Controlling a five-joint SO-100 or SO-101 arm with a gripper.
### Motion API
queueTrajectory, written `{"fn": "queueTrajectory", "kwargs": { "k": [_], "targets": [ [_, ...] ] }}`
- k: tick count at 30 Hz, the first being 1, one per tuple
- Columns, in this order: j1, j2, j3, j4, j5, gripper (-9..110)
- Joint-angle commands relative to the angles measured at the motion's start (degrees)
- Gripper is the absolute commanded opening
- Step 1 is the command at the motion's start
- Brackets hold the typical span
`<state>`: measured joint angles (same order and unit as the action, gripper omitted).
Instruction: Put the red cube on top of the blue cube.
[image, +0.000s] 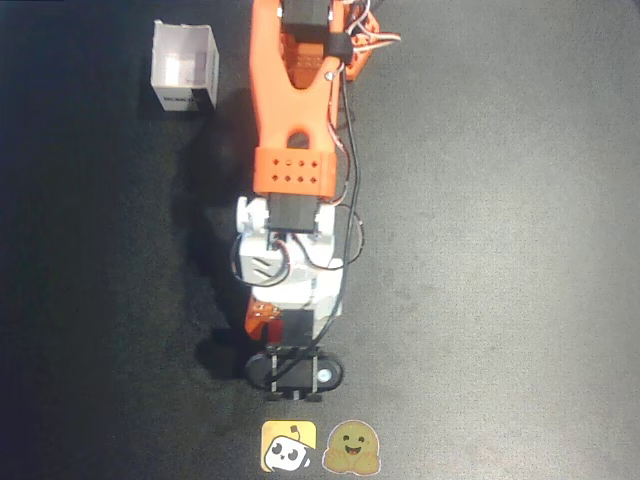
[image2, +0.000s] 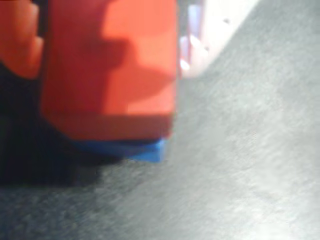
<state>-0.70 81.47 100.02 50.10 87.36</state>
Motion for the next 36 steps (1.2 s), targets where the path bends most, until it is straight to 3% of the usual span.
{"fn": "queueTrajectory", "kwargs": {
  "k": [1, 15, 20, 36],
  "targets": [
    [-0.09, 6.86, 0.26, -0.70, 0.35, 22],
    [0.44, 31.99, 11.95, 4.13, -4.13, 17],
    [0.88, 45.97, 18.28, 11.16, -5.54, 0],
    [1.14, 94.57, 44.30, 29.79, -11.16, 0]
  ]
}}
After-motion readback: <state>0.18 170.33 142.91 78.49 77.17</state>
